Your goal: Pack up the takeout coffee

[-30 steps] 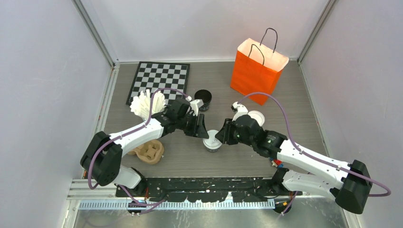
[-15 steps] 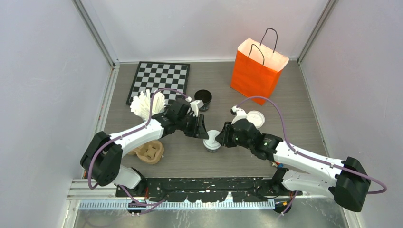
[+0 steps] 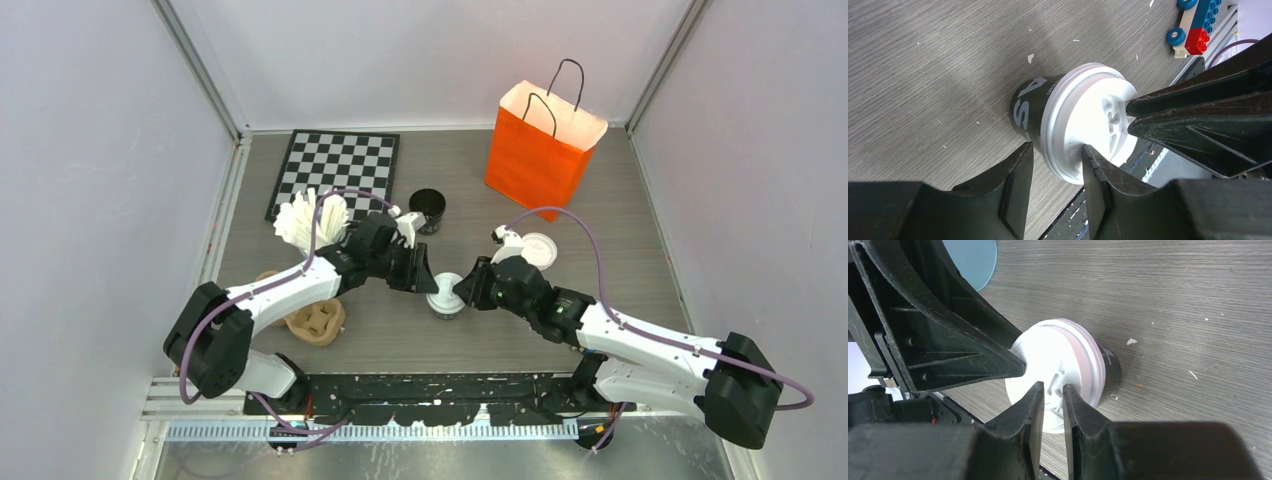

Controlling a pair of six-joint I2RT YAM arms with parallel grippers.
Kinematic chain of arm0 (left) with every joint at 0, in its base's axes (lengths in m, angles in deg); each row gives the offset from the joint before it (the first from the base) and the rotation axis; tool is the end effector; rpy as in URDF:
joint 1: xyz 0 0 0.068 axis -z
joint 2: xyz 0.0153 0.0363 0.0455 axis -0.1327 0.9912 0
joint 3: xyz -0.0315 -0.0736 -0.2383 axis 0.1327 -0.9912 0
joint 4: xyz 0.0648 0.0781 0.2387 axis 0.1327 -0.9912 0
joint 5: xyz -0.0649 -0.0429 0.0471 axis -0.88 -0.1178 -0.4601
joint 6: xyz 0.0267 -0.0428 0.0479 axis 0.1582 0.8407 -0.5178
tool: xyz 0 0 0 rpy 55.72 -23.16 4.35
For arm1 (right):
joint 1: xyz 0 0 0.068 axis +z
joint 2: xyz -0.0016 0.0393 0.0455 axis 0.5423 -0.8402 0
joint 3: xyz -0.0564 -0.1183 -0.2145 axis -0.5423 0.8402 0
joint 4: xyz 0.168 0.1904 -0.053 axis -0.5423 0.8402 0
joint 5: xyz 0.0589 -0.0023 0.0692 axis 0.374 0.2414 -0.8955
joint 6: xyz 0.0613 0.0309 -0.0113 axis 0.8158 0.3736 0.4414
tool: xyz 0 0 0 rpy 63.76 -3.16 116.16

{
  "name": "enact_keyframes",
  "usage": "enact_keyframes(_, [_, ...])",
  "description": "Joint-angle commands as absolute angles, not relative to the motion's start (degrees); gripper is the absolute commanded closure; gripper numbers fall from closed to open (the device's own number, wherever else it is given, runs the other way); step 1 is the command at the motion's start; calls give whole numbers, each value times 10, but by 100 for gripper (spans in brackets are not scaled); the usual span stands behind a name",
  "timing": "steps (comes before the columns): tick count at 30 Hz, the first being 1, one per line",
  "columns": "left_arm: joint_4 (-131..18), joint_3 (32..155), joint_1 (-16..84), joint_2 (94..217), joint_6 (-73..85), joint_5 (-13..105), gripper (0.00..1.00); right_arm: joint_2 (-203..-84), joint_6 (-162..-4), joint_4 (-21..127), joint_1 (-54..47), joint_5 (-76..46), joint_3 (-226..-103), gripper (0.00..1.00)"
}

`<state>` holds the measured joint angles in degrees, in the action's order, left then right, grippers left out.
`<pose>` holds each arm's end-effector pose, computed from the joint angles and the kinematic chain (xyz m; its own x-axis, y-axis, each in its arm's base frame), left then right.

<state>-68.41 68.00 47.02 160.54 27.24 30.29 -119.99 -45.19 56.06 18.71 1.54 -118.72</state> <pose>0.2215 -0.2116 0.1801 -0.8824 0.0913 -0.4615 0.3965 0.6721 -0.6253 0.1589 0.1861 0.1922 -0.7128 0.2192 -0.6662 -0.2668 0.7937 0.5467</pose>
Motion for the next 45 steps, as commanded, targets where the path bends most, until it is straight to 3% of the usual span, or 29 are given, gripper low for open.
enact_keyframes(1, [-702,670,471,1607,238,320,59,-1211,-452,626,188,27,-1179,73])
enact_keyframes(8, [-687,722,471,1622,193,264,59,-1153,-485,678,188,28,-1301,67])
enact_keyframes(16, [-677,752,471,1654,163,220,59,-1153,-522,706,157,45,-1323,61])
enact_keyframes(28, [-650,742,471,1675,162,210,60,-1208,-520,661,82,-112,-1285,69])
enact_keyframes(45, [-639,697,471,1680,164,254,61,-1210,-488,600,79,-94,-1163,75])
